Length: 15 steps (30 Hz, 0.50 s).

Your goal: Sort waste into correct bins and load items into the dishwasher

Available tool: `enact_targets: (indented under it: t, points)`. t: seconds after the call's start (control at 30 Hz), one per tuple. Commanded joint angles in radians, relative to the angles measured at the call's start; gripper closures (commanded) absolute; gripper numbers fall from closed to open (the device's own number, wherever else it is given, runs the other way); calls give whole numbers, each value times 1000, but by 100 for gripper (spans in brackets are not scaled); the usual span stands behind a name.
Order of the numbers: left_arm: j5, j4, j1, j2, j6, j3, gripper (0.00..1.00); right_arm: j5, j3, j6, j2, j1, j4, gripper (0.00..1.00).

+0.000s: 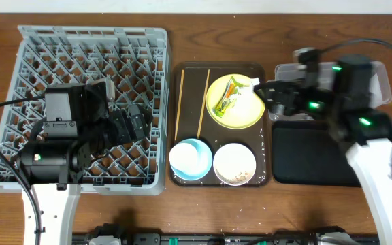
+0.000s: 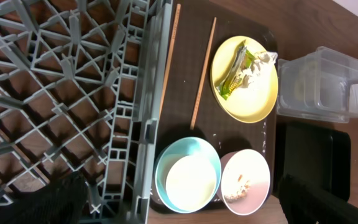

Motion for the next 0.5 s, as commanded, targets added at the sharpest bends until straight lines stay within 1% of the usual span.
enact_targets:
  t: [0.0,0.03,0.07,0.1,0.13,0.17,0.2,0.23,0.27,0.37,0.4,0.43,0.47]
  points:
    - [18,-2,2,-4,17,20,1,370,17,15,152,158,-7,21]
    - [18,-2,2,-4,17,20,1,466,17,24,204,206,13,25]
    - [18,-2,2,-4,17,20,1,594,17,66,257,247,40,28]
    - [18,-2,2,-4,17,20,1,661,17,95,283,262,51,33]
    - [11,-2,3,-4,17,20,1,806,17,151,338,288,79,35]
    - [11,-2,2,-4,17,20,1,852,17,165,365,296,96,35]
    - [11,-2,3,-4,17,20,1,887,17,175,414,304,129,36]
    - [11,-2,3,-4,17,20,1,888,17,176,447,305,154,37]
    - [11,-2,2,-4,17,20,1,888,17,206,494,304,182,39]
    - [11,-2,2,-4,17,20,1,877,17,265,592,289,265,39]
    - [11,-2,3,-4,17,20,1,877,17,266,609,286,285,44]
    - [11,-2,3,-4,17,20,1,872,17,265,623,285,315,51]
    - [11,-2,2,-4,17,20,1,869,17,264,624,285,332,63]
